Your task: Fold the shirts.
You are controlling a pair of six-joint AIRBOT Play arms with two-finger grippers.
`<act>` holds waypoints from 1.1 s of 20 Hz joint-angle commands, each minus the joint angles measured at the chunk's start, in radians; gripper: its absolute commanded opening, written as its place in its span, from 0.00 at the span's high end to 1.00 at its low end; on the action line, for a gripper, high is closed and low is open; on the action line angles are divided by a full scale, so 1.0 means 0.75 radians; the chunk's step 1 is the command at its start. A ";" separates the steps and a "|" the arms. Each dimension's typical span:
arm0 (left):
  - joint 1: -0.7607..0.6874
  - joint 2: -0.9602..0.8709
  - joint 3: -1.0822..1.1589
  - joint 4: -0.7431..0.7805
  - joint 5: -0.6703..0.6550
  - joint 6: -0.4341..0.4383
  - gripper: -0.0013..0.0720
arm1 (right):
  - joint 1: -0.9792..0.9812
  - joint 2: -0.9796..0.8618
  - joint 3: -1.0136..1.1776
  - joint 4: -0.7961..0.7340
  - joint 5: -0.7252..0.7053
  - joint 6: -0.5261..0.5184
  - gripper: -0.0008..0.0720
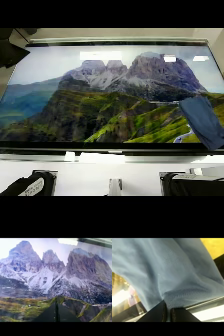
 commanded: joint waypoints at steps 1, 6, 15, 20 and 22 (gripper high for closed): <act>0.000 -0.002 -0.001 0.001 -0.001 0.001 0.94 | 0.028 0.030 -0.015 -0.019 0.030 0.019 0.95; 0.000 -0.006 -0.001 0.001 -0.001 0.006 0.94 | 0.048 0.106 -0.026 -0.218 0.138 0.079 0.95; 0.000 -0.006 -0.001 0.001 0.000 0.006 0.94 | 0.048 0.122 -0.112 -0.249 0.205 0.078 0.94; 0.000 -0.006 -0.001 0.001 0.000 0.006 0.94 | 0.056 0.122 -0.124 -0.255 0.237 0.054 0.94; 0.000 -0.006 -0.001 0.001 0.001 0.006 0.94 | 0.096 0.122 -0.145 -0.286 0.233 0.046 0.89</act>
